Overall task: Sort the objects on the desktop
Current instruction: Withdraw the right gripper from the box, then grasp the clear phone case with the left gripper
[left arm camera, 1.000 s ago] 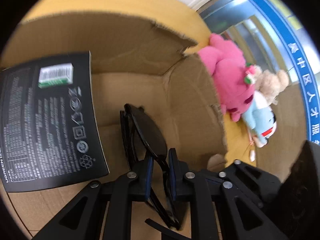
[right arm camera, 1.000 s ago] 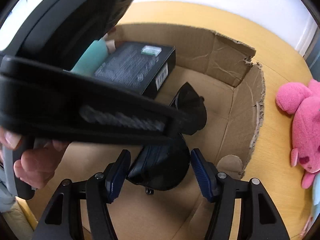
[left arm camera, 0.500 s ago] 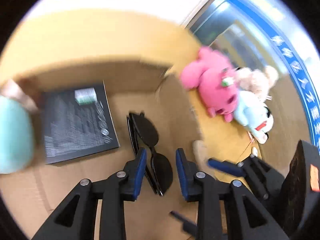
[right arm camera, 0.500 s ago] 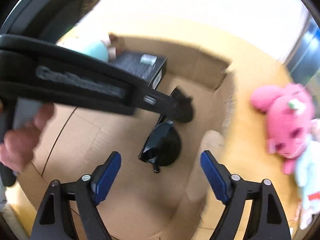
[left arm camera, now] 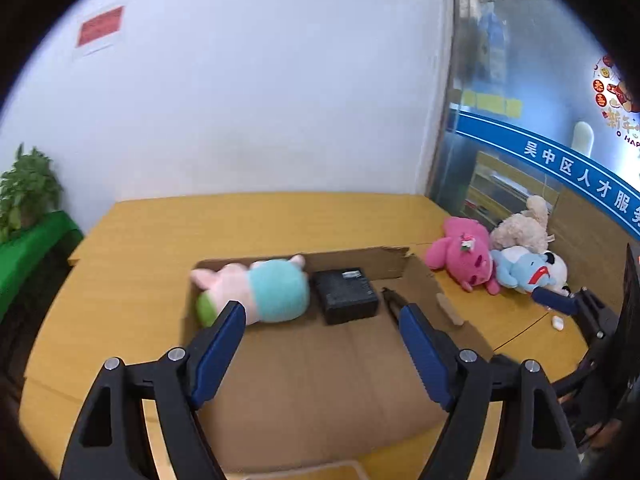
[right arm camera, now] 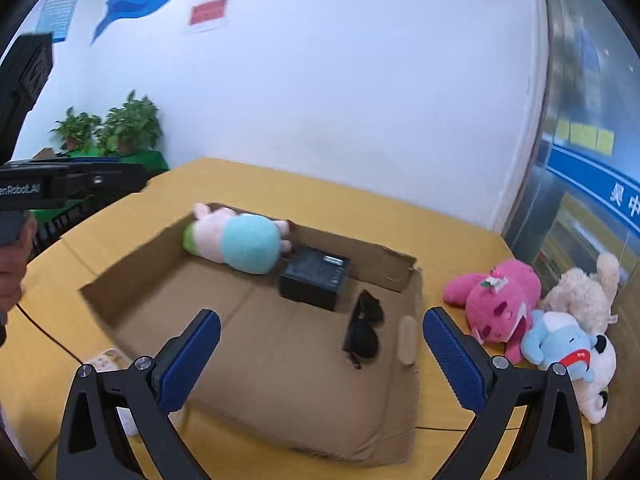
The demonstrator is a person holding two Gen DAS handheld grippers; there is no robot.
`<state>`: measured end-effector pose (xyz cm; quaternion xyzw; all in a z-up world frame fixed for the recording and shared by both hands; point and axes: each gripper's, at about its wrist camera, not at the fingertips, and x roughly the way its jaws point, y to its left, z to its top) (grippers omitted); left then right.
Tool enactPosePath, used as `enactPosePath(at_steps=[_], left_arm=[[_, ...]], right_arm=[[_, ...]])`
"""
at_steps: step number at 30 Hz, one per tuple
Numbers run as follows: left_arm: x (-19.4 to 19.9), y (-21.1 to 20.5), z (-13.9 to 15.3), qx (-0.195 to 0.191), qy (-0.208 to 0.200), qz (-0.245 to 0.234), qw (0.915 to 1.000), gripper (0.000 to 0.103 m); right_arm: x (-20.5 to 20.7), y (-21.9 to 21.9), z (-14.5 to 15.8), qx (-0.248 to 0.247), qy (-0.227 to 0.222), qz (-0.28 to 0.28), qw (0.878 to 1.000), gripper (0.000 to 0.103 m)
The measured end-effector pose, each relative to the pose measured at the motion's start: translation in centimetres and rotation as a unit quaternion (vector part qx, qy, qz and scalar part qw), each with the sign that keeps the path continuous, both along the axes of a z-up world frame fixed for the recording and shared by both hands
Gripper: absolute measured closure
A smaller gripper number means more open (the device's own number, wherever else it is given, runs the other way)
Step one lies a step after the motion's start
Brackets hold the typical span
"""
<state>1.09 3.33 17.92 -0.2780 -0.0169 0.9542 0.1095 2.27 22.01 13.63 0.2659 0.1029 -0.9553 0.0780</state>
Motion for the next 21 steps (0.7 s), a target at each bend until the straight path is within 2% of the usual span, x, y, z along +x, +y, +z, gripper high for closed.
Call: enactPosePath(at_steps=[3, 4, 5, 9, 14, 17, 21], left_arm=[[2.6, -2.4, -0.4, -0.025, -0.003, 0.028, 0.9993, 0.023], [3.1, -3.0, -0.7, -0.031, -0.008, 0.035, 0.9989, 0.023], [3.7, -3.7, -1.2, -0.034, -0.016, 0.040, 0.9985, 0.023], [4.5, -5.8, -4.5, -0.019, -0.071, 0.032, 0.9968, 0.023], [5.2, -7.8, -9.8, 0.014, -0.146, 0.019, 0.9891, 0.023], [4.7, -8.6, -12.8, 0.055, -0.188, -0.001, 0.9806, 0.024], [3.5, -9.2, -16.0, 0.104, -0.233, -0.018, 0.9666, 0.025]], right_arm=[[2.1, -1.5, -0.8, -0.013, 0.003, 0.022, 1.000, 0.000], [3.3, -2.6, 0.3, -0.020, -0.001, 0.027, 0.999, 0.000], [3.6, -3.0, 0.0, -0.025, -0.006, 0.031, 0.999, 0.000], [4.1, -4.5, -1.9, -0.048, -0.042, 0.053, 0.997, 0.000], [4.5, -6.5, -6.1, -0.064, -0.114, 0.088, 0.987, 0.000], [4.4, -7.5, -9.0, -0.091, -0.169, 0.116, 0.974, 0.000], [2.8, -8.1, -12.6, -0.159, -0.245, 0.148, 0.945, 0.000]])
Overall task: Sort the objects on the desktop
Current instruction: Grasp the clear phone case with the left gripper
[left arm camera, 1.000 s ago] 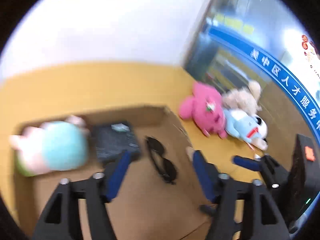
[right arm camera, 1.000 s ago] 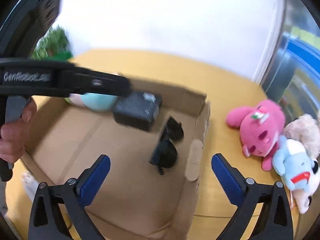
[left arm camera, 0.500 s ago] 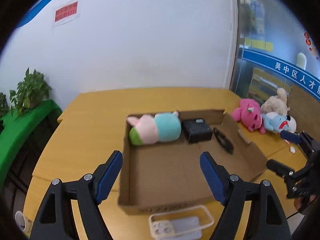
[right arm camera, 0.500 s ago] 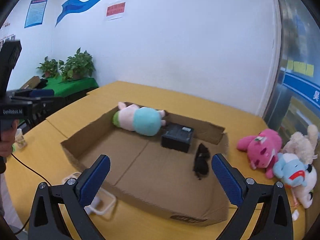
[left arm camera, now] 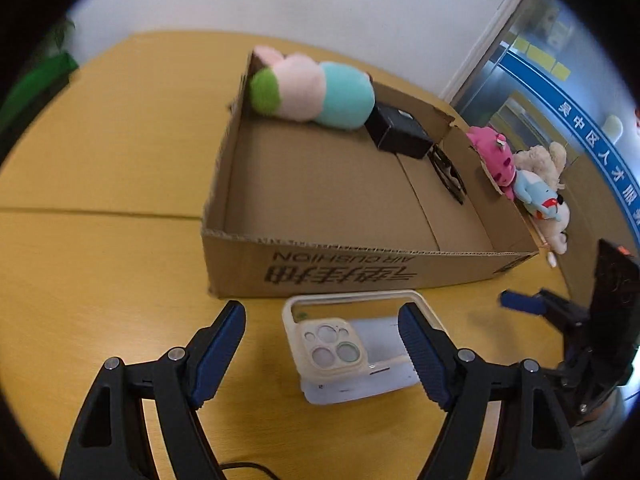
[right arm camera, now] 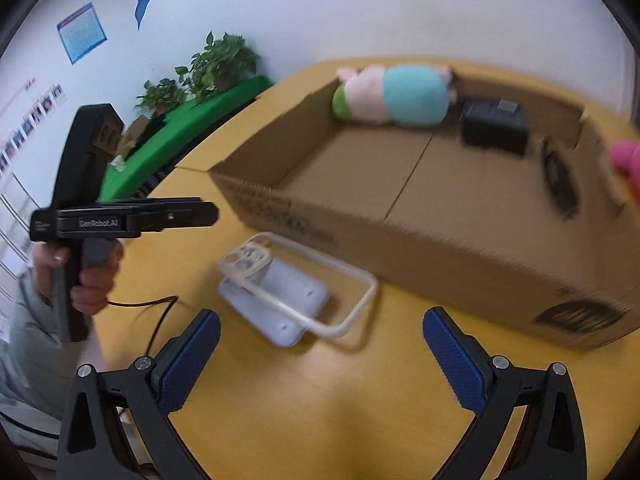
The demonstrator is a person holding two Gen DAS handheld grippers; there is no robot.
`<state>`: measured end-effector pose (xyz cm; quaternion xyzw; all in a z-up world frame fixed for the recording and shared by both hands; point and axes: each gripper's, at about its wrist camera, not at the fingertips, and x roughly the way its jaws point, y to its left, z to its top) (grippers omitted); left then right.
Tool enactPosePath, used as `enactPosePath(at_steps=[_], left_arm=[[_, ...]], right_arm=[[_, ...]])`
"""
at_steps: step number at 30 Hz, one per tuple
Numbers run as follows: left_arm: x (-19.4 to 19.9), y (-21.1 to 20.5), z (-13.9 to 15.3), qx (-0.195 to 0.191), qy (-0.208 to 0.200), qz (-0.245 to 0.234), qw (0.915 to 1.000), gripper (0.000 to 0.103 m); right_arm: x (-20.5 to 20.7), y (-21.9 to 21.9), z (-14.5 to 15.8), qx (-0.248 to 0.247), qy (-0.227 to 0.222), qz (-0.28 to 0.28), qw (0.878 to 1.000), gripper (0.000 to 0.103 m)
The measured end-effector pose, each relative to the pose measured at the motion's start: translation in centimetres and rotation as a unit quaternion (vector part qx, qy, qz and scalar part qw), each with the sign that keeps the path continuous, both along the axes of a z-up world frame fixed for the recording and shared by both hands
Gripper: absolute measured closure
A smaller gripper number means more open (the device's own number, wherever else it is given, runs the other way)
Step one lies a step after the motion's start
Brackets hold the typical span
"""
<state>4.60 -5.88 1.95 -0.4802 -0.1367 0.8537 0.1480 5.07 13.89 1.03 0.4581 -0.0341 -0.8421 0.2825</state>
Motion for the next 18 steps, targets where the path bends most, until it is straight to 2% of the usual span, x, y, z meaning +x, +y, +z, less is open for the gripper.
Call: enactPosePath(at_steps=[1, 3, 4, 5, 7, 10, 12, 14, 16, 18], left_arm=[[-0.3, -0.1, -0.5, 0.010, -0.008, 0.004, 0.9999, 0.026], [-1.0, -0.1, -1.7, 0.031, -0.025, -0.003, 0.9992, 0.042], [-1.3, -0.1, -2.2, 0.036, -0.038, -0.009, 0.9986, 0.058], [-1.7, 0.2, -2.9, 0.031, -0.051, -0.014, 0.9981, 0.065], [-2.1, 0.7, -3.9, 0.008, -0.070, -0.014, 0.9974, 0.065], [-2.0, 0.7, -4.6, 0.020, -0.079, -0.018, 0.9965, 0.067], [-2.0, 1.0, -4.6, 0.018, -0.075, -0.018, 0.9968, 0.073], [-1.9, 1.2, -4.4, 0.005, -0.072, -0.017, 0.9973, 0.077], [-1.6, 1.3, -4.1, 0.002, -0.062, -0.020, 0.9979, 0.077], [-1.5, 1.5, -3.8, 0.005, -0.055, -0.023, 0.9982, 0.078]], right_arm=[[-0.7, 0.0, -1.0, -0.014, -0.019, -0.001, 1.000, 0.000], [-1.8, 0.3, -2.5, -0.035, -0.050, -0.005, 0.998, 0.000], [-2.5, 0.6, -3.4, -0.051, -0.072, -0.010, 0.996, 0.000], [-3.0, 0.8, -4.1, -0.066, -0.090, -0.013, 0.994, 0.000], [-3.7, 1.0, -5.1, -0.087, -0.116, -0.017, 0.989, 0.000], [-4.2, 0.7, -6.1, -0.094, -0.132, -0.015, 0.987, 0.003], [-4.2, 0.0, -6.3, -0.097, -0.139, 0.000, 0.985, 0.019], [-3.8, -0.7, -6.2, -0.085, -0.134, 0.009, 0.987, 0.022], [-3.3, -1.3, -6.1, -0.060, -0.120, 0.014, 0.991, 0.023], [-2.8, -0.9, -5.8, -0.057, -0.113, 0.013, 0.992, 0.025]])
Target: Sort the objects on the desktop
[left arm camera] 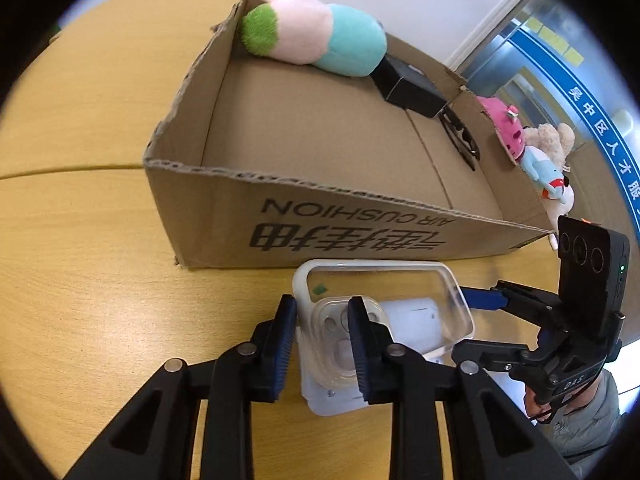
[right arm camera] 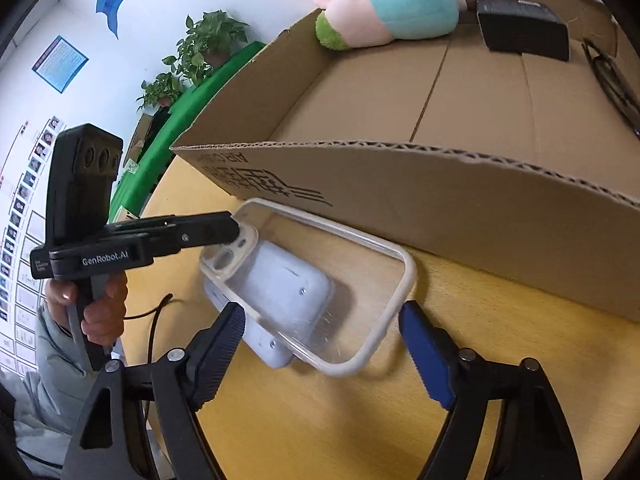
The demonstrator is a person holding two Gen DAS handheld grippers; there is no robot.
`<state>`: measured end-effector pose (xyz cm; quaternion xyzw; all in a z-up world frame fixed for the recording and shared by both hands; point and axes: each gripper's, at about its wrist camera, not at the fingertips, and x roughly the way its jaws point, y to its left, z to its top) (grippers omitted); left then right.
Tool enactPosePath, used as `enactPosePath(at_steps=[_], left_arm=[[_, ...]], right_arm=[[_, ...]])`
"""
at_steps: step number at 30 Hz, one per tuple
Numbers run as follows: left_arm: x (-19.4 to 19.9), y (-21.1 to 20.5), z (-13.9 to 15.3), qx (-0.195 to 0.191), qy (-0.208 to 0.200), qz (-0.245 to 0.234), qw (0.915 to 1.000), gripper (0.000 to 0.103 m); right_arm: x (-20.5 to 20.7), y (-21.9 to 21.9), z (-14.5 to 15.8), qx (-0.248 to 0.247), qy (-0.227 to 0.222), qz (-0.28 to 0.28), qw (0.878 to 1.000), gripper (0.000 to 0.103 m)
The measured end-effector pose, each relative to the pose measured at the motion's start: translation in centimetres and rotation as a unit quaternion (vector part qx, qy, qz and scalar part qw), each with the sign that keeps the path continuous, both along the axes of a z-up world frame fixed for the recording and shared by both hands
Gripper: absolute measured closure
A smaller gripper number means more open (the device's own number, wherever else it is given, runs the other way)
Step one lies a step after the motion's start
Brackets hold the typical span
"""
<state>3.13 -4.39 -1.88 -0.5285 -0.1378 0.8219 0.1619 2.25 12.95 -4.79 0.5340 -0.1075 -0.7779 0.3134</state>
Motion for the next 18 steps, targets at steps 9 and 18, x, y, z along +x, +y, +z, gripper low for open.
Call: enactPosePath(at_steps=[9, 18], left_arm=[[0.7, 4.4, 3.4, -0.003, 0.067, -0.059, 0.9960, 0.078], [1.7, 9.7, 2.7, 0.025, 0.066, -0.141, 0.9875, 0.078]], right_arm=[[3.7, 4.1, 5.0, 0.011, 0.101, -0.026, 0.994, 0.025], [7.3, 7.9, 6.0, -0.008, 0.122, -0.027, 0.992, 0.025]])
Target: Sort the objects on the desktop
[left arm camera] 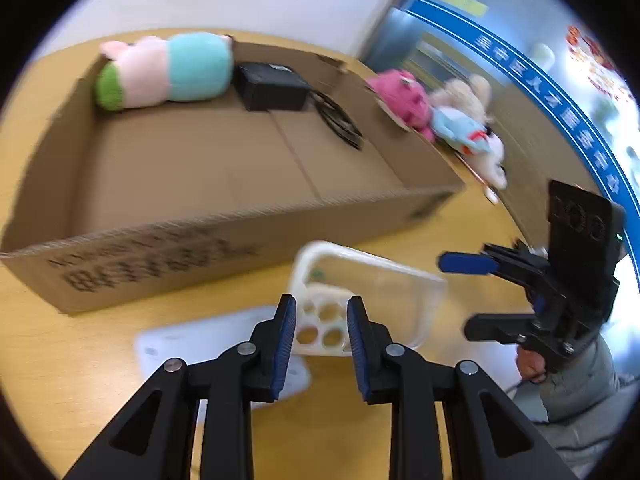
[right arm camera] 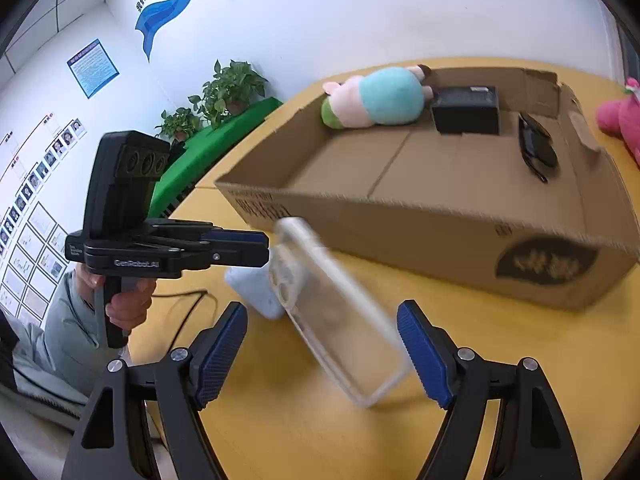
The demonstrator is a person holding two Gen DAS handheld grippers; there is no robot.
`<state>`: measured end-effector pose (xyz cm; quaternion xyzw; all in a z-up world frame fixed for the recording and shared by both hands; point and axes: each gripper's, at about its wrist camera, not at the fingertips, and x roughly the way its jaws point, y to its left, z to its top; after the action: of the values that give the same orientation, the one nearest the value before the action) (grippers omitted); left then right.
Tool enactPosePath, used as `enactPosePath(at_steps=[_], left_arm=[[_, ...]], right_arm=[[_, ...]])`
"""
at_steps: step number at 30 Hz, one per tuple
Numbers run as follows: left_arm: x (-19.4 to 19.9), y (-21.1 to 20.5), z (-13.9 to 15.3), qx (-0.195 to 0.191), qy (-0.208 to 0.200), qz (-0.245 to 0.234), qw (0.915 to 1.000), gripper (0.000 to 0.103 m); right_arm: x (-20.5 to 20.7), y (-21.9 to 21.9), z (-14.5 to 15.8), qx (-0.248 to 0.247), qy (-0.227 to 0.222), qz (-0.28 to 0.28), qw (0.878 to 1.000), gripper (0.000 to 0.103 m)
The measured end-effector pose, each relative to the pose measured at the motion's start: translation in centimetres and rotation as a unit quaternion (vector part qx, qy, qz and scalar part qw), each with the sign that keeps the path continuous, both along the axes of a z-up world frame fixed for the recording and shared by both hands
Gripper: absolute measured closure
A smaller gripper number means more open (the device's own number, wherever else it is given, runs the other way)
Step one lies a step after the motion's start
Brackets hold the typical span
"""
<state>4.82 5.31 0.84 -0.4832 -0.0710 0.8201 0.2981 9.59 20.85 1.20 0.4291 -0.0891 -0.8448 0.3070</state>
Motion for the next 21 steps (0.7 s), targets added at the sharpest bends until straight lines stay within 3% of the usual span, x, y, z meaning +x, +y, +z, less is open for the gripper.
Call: enactPosePath(at_steps=[3, 7, 11, 18, 21], left_arm=[[0.8, 1.9, -0.4, 0.000, -0.004, -0.030, 0.9995, 0.078], [0.3, 2.4, -0.7, -0.010, -0.015, -0.021, 0.9996, 0.076], [-1.8, 2.2, -1.4, -0.013, -0.043, 0.003, 0.9990, 0.061], [-4.3, 4.6, -4.3, -0.030, -0.096, -0.015, 0.9948, 0.061], [-4.9, 4.4, -4.5, -0.016, -0.091, -0.017, 0.9956, 0.060]], right_arm=[[0.5, 1.0, -0.9, 0.012, -0.015, -0.010, 1.000, 0.025], [0.7, 2.3, -2.3, 0.027, -0.045, -0.029, 0.998, 0.025], [1.3, 3.6, -3.1, 0.044, -0.064, -0.045, 0.996, 0.022], [-0.3, 3.9, -5.4, 0.024, -0.101, -0.067, 0.992, 0.019], [-1.1, 3.8, -5.8, 0.017, -0.106, -0.074, 0.991, 0.017]])
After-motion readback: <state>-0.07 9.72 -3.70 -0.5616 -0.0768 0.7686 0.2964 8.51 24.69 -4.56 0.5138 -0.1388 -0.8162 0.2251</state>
